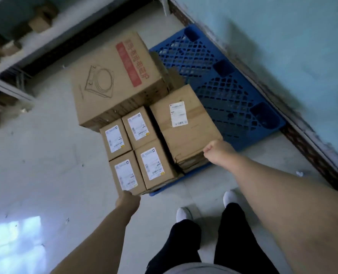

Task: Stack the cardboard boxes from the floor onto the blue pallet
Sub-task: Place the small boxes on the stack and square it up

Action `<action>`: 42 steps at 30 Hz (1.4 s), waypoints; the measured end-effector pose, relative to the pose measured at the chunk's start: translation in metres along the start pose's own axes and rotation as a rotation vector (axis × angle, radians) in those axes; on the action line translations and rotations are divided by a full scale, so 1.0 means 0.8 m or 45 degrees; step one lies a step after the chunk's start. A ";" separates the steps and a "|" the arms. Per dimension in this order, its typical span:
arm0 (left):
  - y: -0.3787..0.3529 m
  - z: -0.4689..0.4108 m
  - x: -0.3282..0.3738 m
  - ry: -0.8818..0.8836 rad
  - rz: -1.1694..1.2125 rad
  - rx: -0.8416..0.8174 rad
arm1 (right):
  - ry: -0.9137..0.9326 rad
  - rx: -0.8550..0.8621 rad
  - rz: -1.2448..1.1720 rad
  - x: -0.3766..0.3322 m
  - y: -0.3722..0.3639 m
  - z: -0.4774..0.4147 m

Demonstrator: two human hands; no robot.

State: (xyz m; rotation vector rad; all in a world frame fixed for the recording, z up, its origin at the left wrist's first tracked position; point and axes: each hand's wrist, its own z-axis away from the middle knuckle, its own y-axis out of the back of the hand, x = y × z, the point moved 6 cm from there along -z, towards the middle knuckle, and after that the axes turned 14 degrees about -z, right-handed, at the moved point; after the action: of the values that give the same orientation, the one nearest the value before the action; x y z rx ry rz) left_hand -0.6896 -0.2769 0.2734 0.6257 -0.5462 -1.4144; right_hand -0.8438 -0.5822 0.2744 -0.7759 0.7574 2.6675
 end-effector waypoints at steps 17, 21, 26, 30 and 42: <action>-0.114 -0.028 0.248 -0.132 0.184 -0.302 | -0.109 -0.154 0.337 0.017 0.027 -0.170; -0.123 -0.068 0.300 -0.056 0.037 -0.165 | -0.042 -0.086 0.240 0.007 0.051 -0.246; -0.131 -0.114 0.327 0.152 -0.138 0.011 | -0.036 -0.175 0.193 0.003 0.055 -0.318; -0.139 -0.137 0.333 0.260 -0.126 0.018 | -0.047 -0.371 0.161 0.002 0.031 -0.344; -0.144 -0.137 0.319 0.306 -0.017 -0.010 | -0.129 -0.379 0.126 -0.007 0.011 -0.334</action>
State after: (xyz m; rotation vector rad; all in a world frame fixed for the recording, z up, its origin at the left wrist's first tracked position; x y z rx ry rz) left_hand -0.6760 -0.5291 0.1099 0.7818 -0.3467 -1.3307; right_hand -0.7294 -0.7365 0.0882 -0.6785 0.3867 2.9245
